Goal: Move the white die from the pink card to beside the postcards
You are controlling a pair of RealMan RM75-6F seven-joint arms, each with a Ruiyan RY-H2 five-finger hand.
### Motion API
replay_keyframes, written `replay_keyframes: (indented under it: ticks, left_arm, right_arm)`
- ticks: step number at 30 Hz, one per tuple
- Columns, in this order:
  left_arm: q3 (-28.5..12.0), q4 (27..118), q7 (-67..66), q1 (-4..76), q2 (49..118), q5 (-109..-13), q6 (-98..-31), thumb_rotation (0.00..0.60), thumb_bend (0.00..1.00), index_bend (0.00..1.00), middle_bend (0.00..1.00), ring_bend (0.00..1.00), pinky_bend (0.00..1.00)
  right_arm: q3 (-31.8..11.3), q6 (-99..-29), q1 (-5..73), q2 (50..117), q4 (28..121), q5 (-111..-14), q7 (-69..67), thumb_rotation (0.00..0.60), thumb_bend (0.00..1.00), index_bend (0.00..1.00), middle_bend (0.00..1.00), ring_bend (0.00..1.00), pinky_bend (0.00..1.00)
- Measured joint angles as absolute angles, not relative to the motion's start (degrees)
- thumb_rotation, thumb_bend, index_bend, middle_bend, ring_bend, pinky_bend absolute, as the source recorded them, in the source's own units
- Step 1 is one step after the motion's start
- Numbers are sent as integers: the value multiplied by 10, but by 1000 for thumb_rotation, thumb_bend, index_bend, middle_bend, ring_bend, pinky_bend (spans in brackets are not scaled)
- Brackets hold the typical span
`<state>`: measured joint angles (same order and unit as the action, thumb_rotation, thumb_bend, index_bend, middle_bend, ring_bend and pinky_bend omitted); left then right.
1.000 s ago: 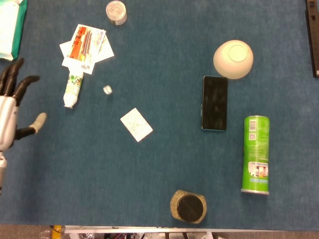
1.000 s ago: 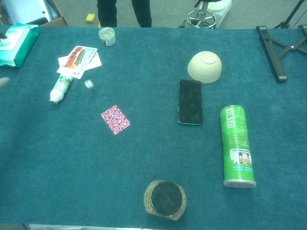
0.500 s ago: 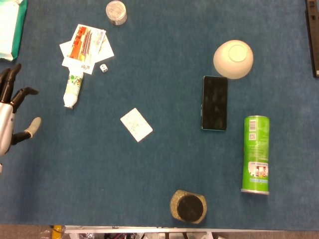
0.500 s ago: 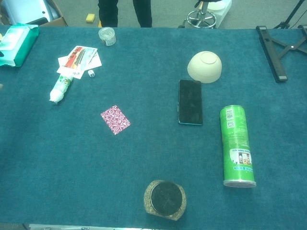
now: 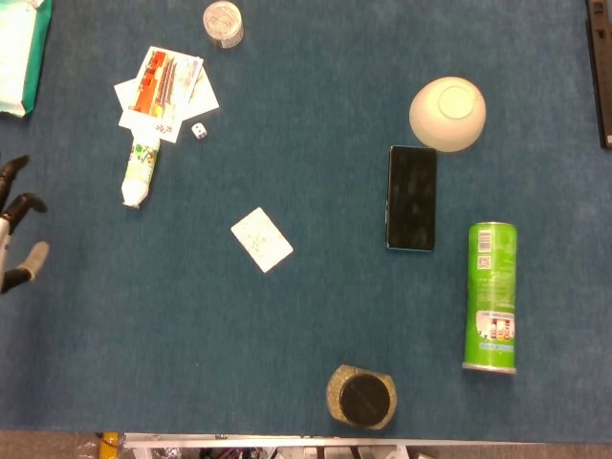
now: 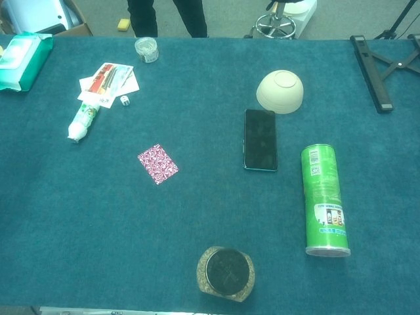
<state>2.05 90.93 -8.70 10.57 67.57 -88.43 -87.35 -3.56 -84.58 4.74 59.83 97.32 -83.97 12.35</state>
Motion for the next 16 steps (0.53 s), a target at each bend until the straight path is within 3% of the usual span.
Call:
replay_keyframes:
  ticks: [16]
  left_arm:
    - [18,870,-132,87,687,-860,-848,600,243,419,136,53,199]
  right_arm:
    - [-36,-836,48,591,975,-833,119,600,0,553,407,432,568]
